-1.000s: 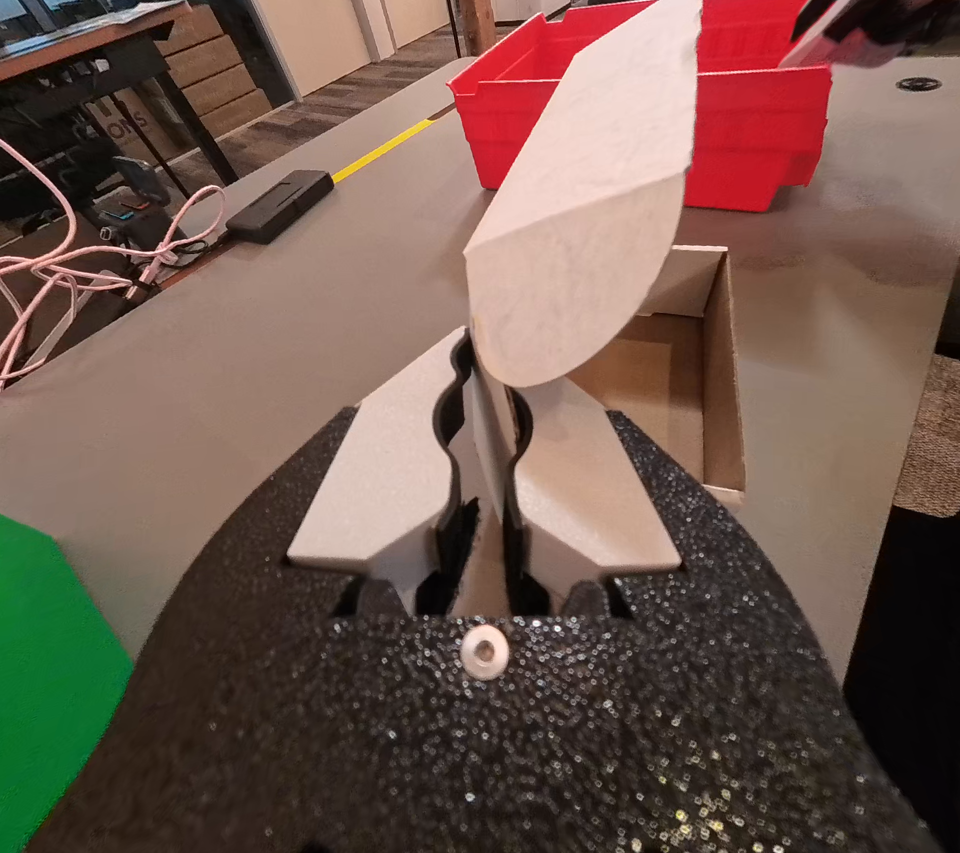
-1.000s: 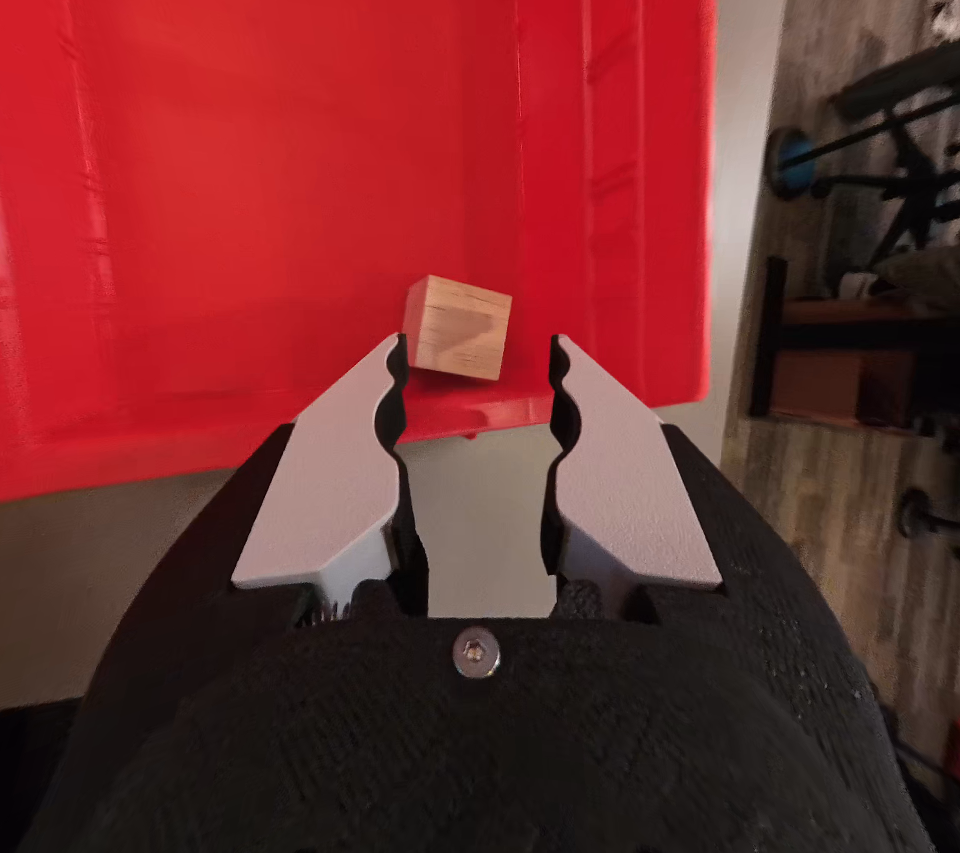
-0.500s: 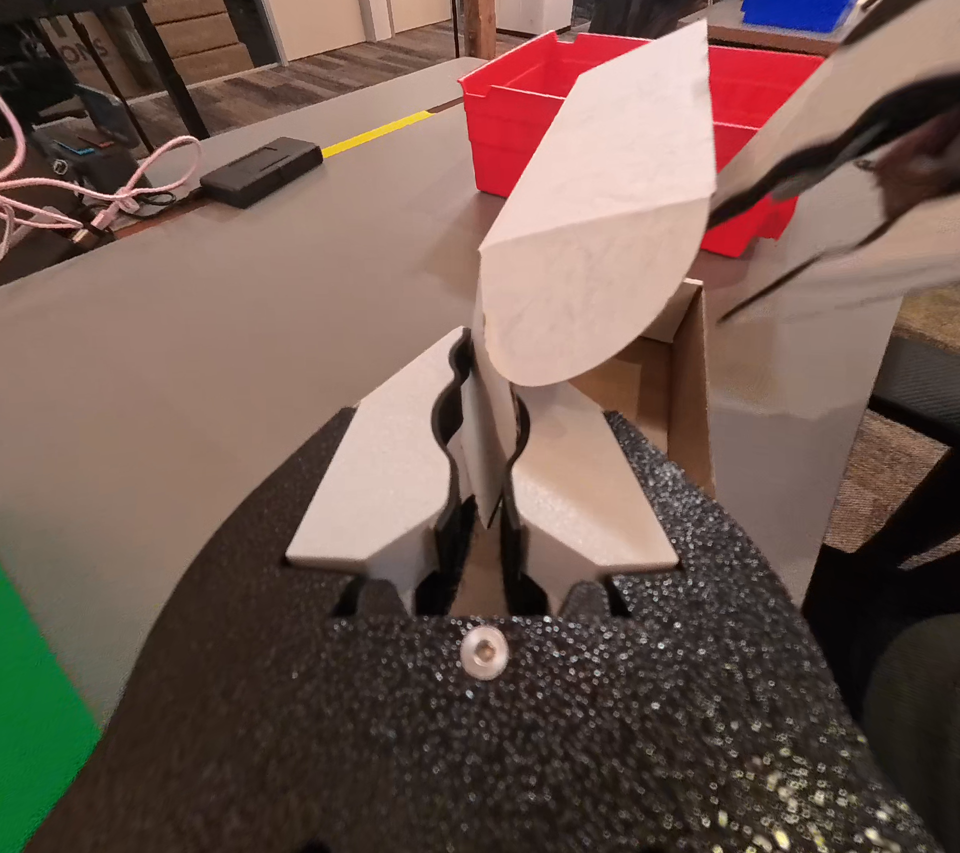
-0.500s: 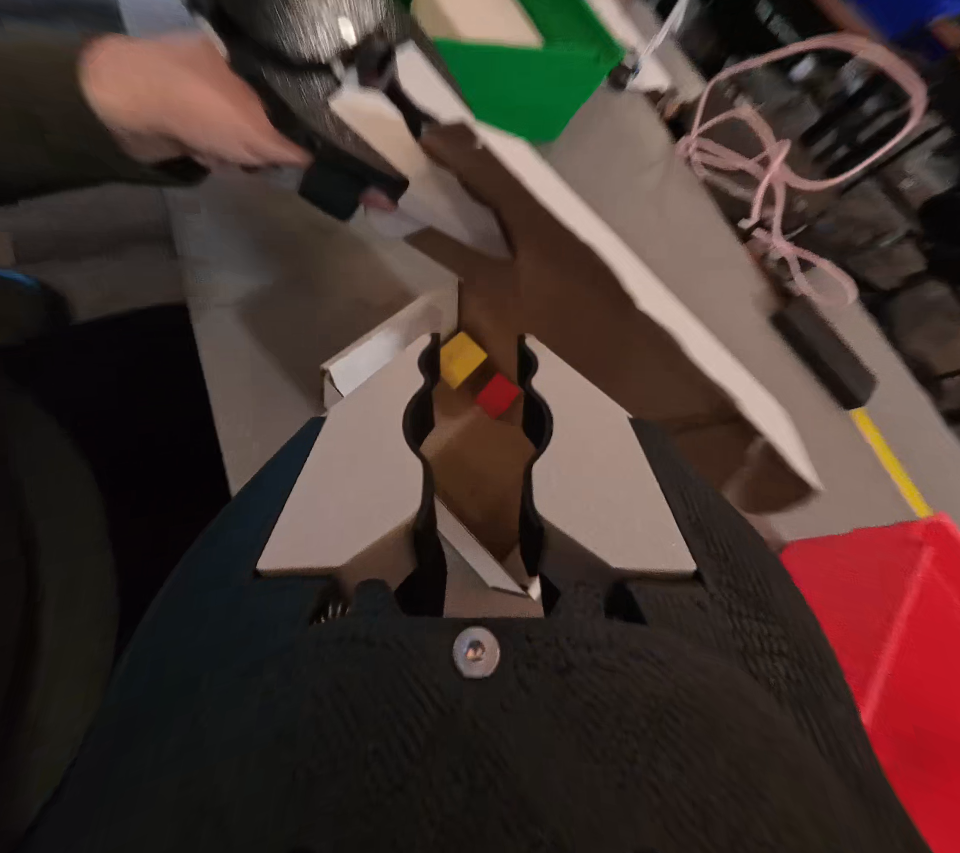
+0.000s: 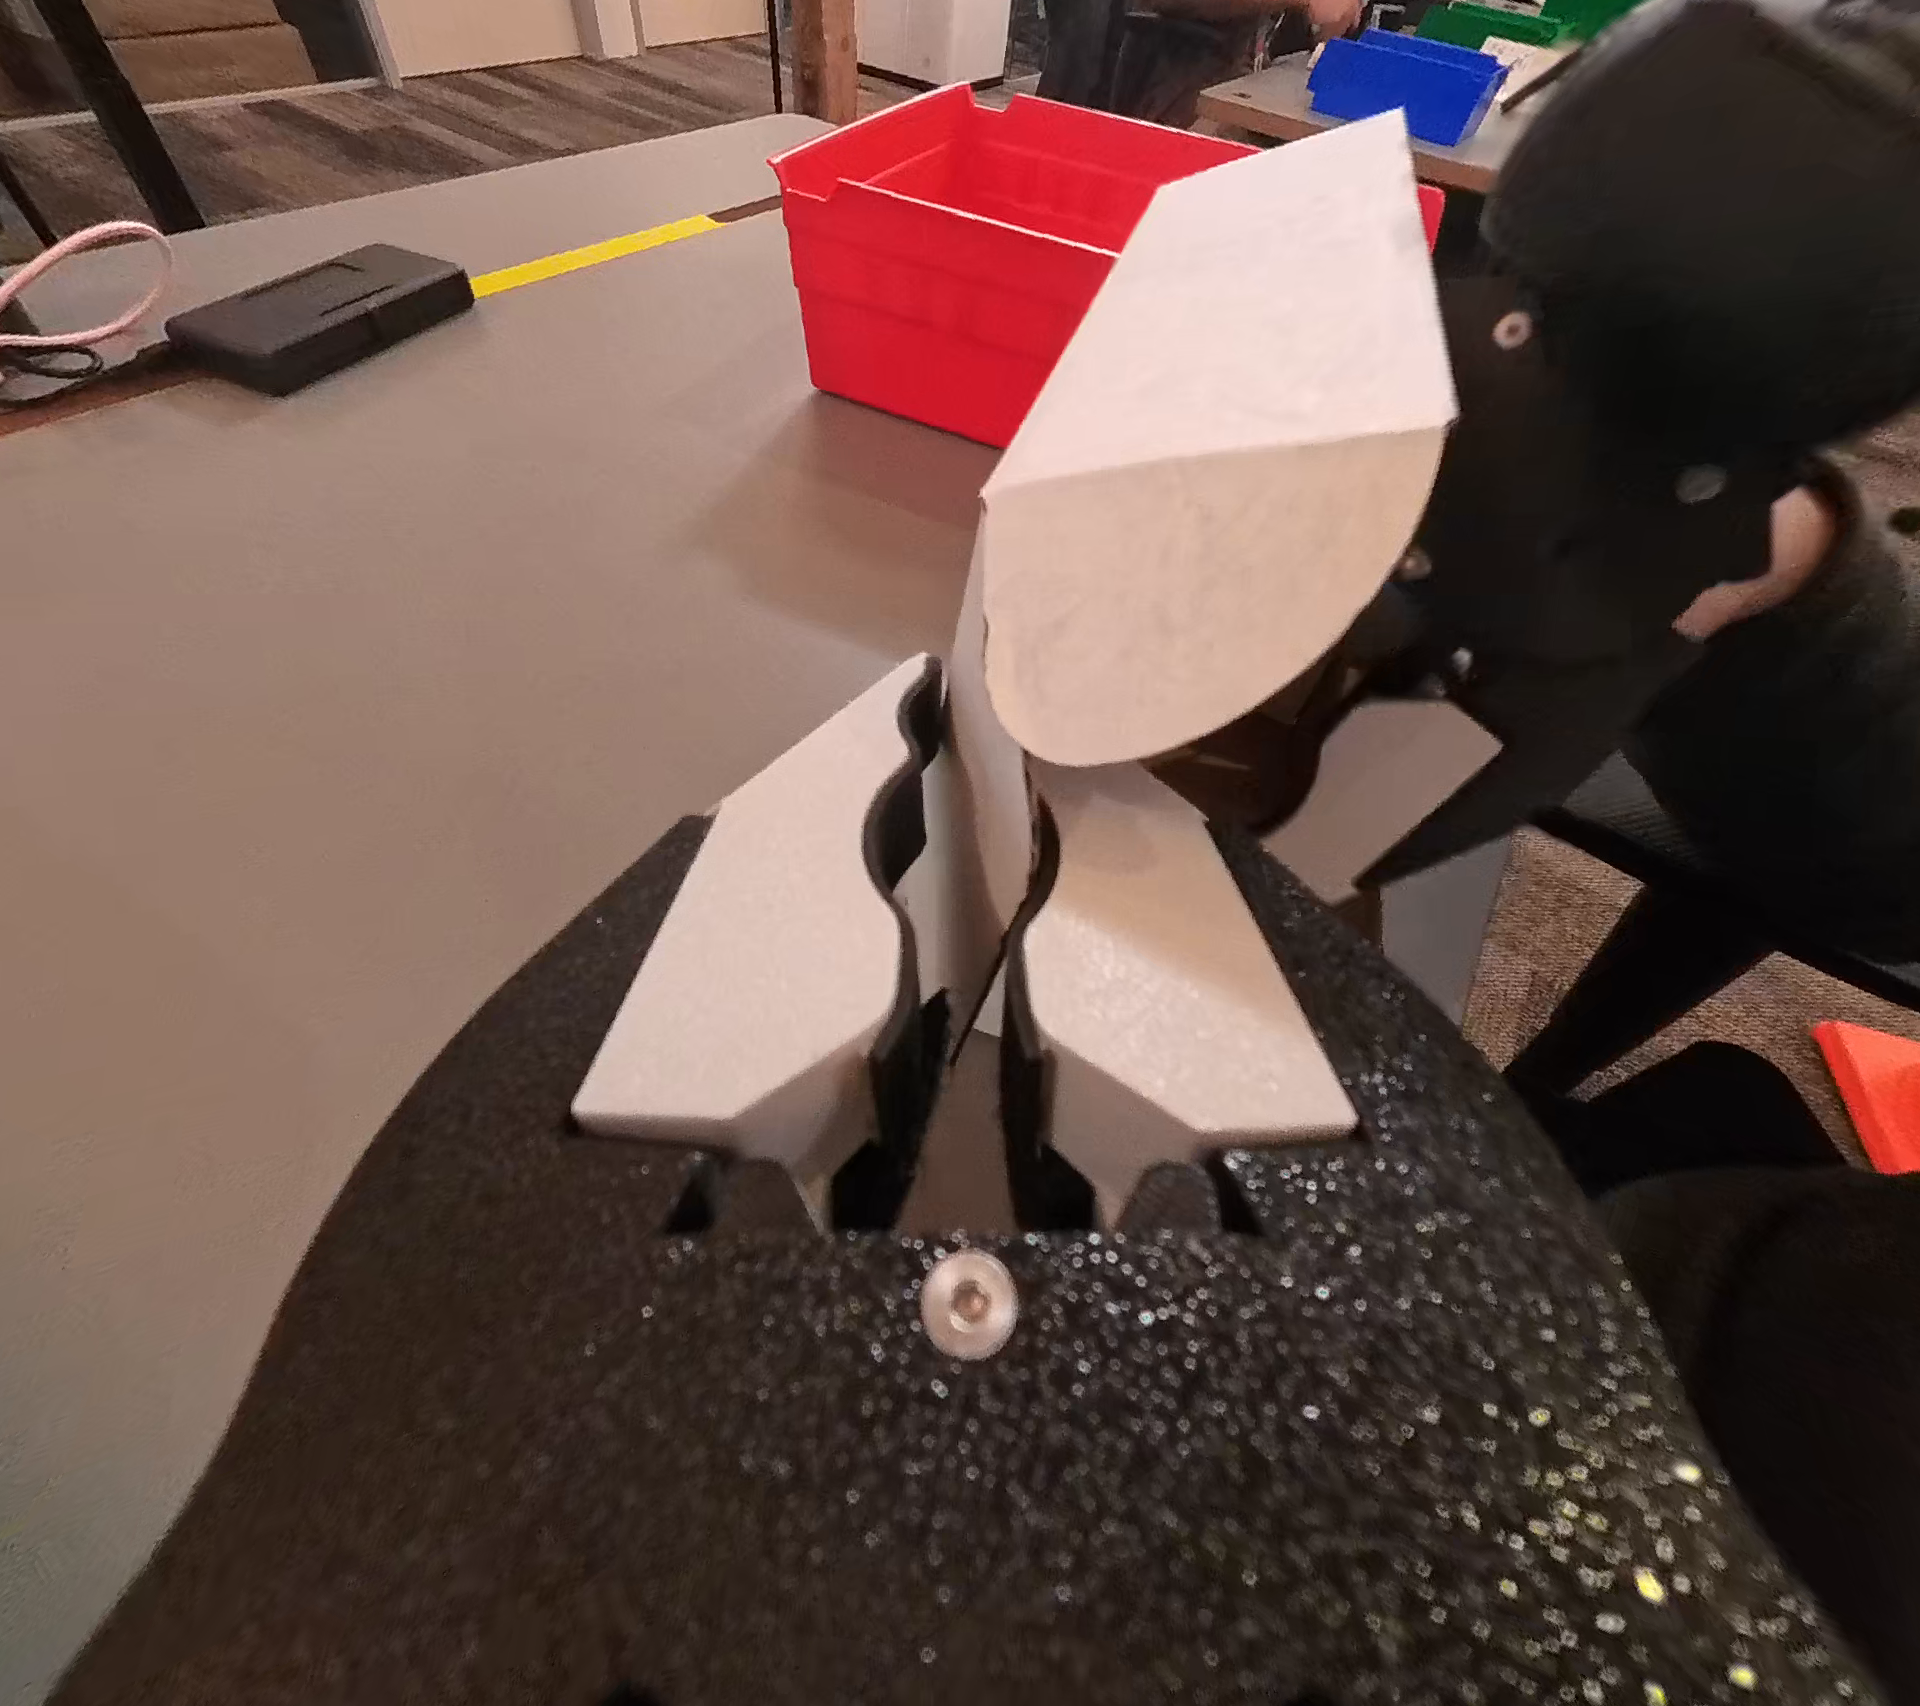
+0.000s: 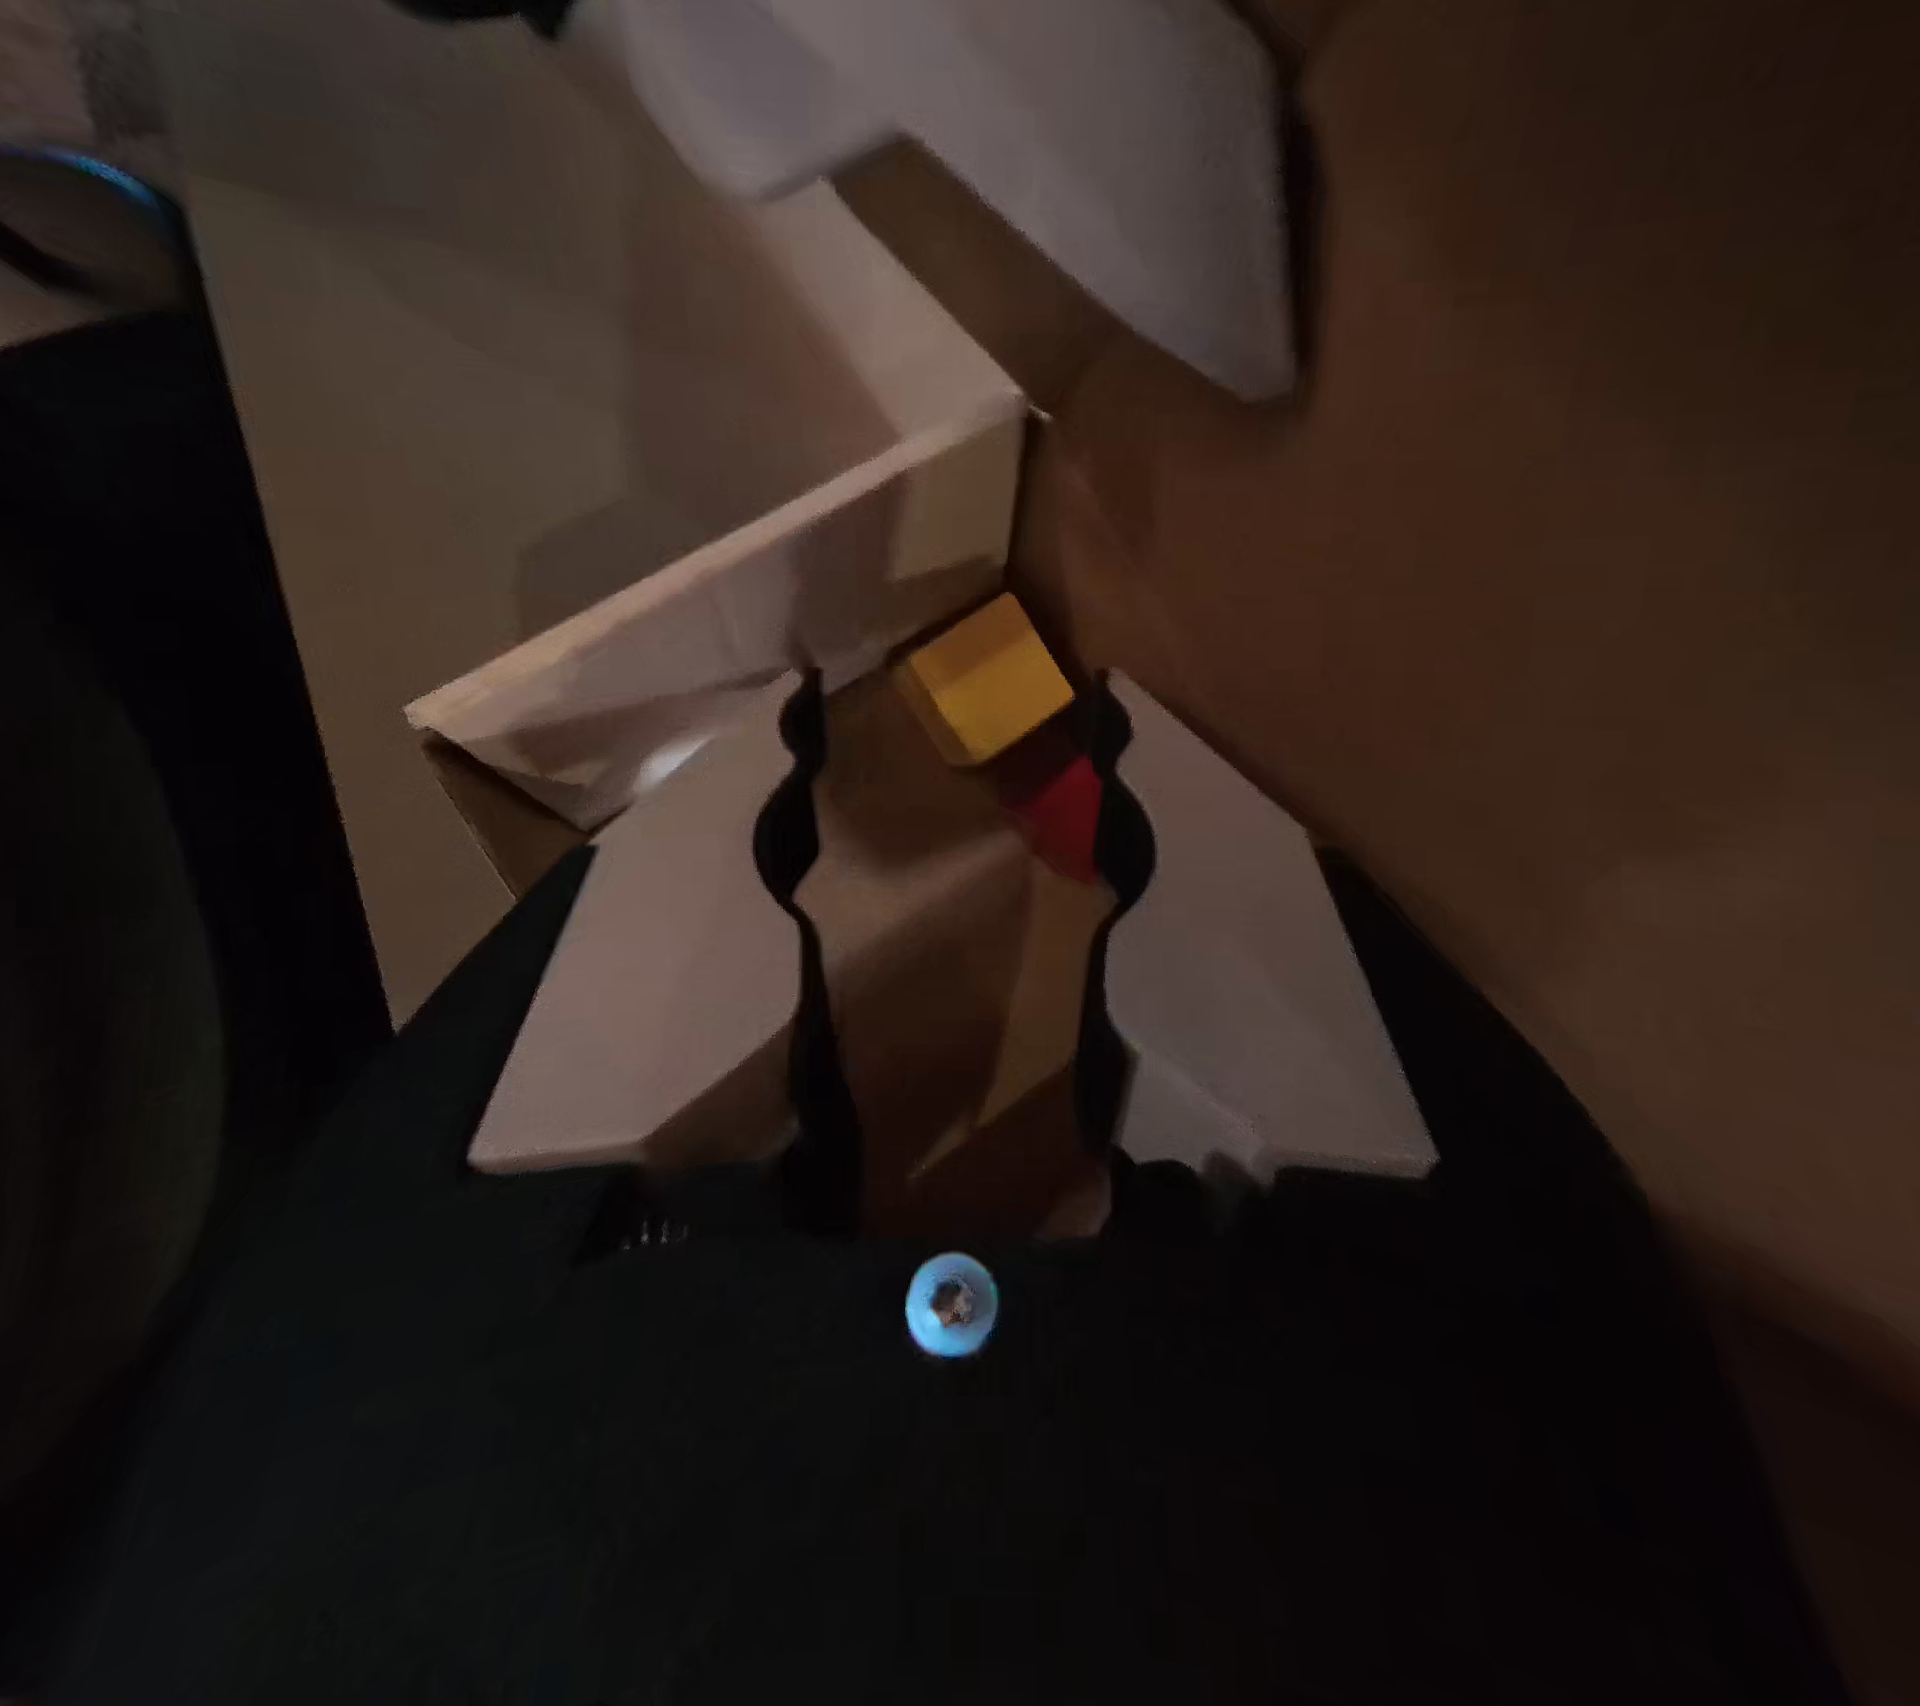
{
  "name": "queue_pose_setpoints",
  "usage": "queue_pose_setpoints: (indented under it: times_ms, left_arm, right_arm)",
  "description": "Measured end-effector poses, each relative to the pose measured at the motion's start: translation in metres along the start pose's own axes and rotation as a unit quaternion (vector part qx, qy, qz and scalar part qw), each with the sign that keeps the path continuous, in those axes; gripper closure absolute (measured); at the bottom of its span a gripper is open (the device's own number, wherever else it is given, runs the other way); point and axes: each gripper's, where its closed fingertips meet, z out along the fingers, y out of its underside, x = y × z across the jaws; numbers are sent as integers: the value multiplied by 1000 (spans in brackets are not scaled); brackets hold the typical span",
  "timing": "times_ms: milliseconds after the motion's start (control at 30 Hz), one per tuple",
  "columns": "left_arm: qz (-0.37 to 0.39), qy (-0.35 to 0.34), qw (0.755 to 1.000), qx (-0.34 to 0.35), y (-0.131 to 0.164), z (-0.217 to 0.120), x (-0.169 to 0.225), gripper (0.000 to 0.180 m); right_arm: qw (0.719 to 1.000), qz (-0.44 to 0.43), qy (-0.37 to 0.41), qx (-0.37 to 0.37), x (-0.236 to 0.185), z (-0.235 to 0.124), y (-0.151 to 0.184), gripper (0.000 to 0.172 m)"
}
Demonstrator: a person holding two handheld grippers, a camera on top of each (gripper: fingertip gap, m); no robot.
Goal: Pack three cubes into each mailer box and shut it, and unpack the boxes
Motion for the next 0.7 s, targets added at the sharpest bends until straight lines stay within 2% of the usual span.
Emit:
queue_pose_setpoints:
  times_ms: [67, 167, 300, 367, 533, 700]
  left_arm:
    - [2, 1, 1000, -1, 0, 0, 1, 177]
    - [5, -1, 1000, -1, 0, 0, -1, 177]
    - [7, -2, 1000, 1, 0, -1, -2, 177]
    - [9, -1, 1000, 0, 1, 0, -2, 177]
    - [14, -5, 1000, 0, 1, 0, -2, 177]
    - [10, -1, 1000, 2, 0, 0, -2, 177]
  right_arm:
    - [999, -42, -3, -18, -6, 7, 6, 113]
    - [998, -60, 2, -33, -7, 9, 9, 114]
    - [996, -62, -39, -59, -14, 1, 24, 136]
    - [996, -67, -32, -53, -10, -2, 25, 135]
    - [999, -23, -39, -28, -8, 5, 15, 131]
    - [999, -15, -29, -43, -8, 11, 16, 129]
